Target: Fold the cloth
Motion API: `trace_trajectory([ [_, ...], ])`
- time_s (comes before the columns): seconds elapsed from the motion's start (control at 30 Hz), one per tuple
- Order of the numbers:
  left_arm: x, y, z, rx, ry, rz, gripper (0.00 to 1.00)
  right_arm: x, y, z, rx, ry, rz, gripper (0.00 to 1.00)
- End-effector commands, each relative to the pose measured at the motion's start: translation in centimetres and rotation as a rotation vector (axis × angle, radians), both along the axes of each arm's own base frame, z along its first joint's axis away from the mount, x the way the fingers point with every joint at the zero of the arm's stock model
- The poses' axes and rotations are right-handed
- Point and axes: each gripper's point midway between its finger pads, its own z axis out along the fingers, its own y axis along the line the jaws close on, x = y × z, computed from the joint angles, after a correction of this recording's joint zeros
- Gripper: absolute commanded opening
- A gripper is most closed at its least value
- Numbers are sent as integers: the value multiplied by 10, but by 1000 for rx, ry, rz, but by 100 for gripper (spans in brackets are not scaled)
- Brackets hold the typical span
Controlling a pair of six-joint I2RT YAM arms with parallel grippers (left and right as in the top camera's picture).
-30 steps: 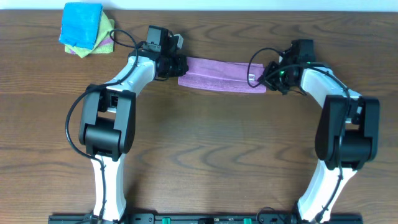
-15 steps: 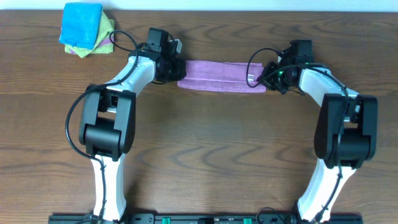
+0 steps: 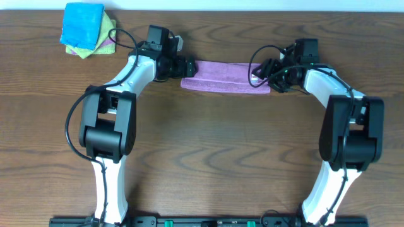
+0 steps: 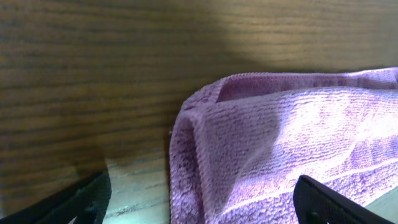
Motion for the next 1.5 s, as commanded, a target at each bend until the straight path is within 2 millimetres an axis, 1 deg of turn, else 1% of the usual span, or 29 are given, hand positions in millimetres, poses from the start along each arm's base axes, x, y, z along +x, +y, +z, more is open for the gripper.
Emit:
trace_trajectory([
  [0.0, 3, 4, 5, 9, 6, 6, 95, 5, 7, 32, 9, -66, 16, 71],
  [0.07, 1, 4, 12, 16, 13, -16, 95, 4, 5, 42, 6, -79, 12, 72],
  [0.17, 1, 3, 27, 31, 16, -49, 96, 2, 1, 55, -2, -90, 6, 74],
  [0.27, 5, 2, 51, 32, -7, -73, 95, -2, -5, 66, -19, -101, 3, 76],
  [0.3, 6, 0, 61, 22, -24, -80, 95, -4, -9, 68, -33, -97, -7, 78],
  [0.37, 8, -6, 84, -16, -63, -98, 96, -8, -13, 73, -54, -94, -11, 79],
  [0.43, 7, -7, 100, -22, -94, -103, 95, -13, -17, 78, -60, -87, -14, 80],
  [0.47, 6, -7, 105, -21, -103, -111, 95, -15, -18, 80, -65, -83, -13, 82],
  [0.53, 1, -12, 110, -27, -105, -131, 95, -19, -21, 83, -71, -78, -11, 83],
  [0.6, -9, -26, 113, -54, -106, -201, 95, -23, -23, 88, -76, -79, -4, 83],
  [0.63, -12, -30, 113, -58, -104, -216, 95, -24, -23, 88, -79, -79, 0, 82],
  [0.67, -15, -35, 113, -54, -109, -236, 96, -26, -23, 90, -83, -82, 8, 75],
  [0.7, -16, -40, 113, -48, -120, -258, 100, -27, -22, 91, -87, -83, 17, 69],
  [0.73, -17, -45, 113, -35, -134, -277, 79, -30, -22, 90, -90, -75, 21, 39],
  [0.77, -16, -47, 111, -11, -146, -280, 41, -32, -22, 88, -94, -66, 29, 15],
  [0.8, -15, -47, 109, 25, -157, -273, 19, -36, -24, 86, -103, -46, 27, 2],
  [0.83, -11, -46, 106, 85, -176, -258, 6, -42, -28, 80, -127, -11, 17, 2],
  [0.9, -5, -42, 103, 181, -213, -242, 6, -50, -36, 73, -174, 35, 4, 1],
  [1.0, 4, -39, 100, 311, -275, -243, 6, -60, -37, 67, -222, 57, 49, 2],
  [1.07, 10, -35, 96, 387, -299, -216, 6, -65, -40, 63, -261, 83, 47, 2],
  [1.13, 13, -32, 88, 416, -296, -207, 6, -68, -46, 60, -298, 101, 41, 2],
  [1.23, 11, -30, 71, 433, -259, -213, 6, -71, -50, 58, -323, 114, 34, 2],
  [1.47, 7, -30, 30, 449, -177, -224, 6, -66, -51, 65, -334, 78, 35, 2],
])
